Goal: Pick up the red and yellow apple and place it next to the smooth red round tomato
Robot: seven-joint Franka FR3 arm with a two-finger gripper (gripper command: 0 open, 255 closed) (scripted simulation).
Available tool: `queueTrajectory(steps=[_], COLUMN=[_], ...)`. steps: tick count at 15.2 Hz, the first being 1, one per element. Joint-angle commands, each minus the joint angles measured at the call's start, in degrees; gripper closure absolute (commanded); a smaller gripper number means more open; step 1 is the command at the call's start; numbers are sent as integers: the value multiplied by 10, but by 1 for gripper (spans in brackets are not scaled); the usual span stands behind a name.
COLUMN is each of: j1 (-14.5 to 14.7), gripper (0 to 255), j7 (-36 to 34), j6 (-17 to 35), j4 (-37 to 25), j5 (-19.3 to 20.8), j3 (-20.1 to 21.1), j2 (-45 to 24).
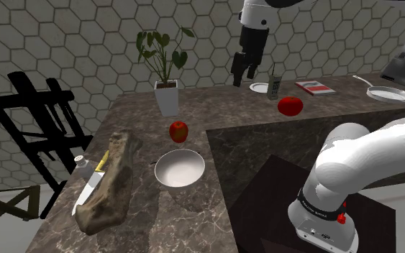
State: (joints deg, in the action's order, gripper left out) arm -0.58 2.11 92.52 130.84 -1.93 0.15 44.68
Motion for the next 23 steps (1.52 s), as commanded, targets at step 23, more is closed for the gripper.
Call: queueTrajectory(steps=[23], j1=[13], gripper=[0], j7=[-75], j6=[263], j4=[-151], j5=[45], j3=[73], j2=[-435])
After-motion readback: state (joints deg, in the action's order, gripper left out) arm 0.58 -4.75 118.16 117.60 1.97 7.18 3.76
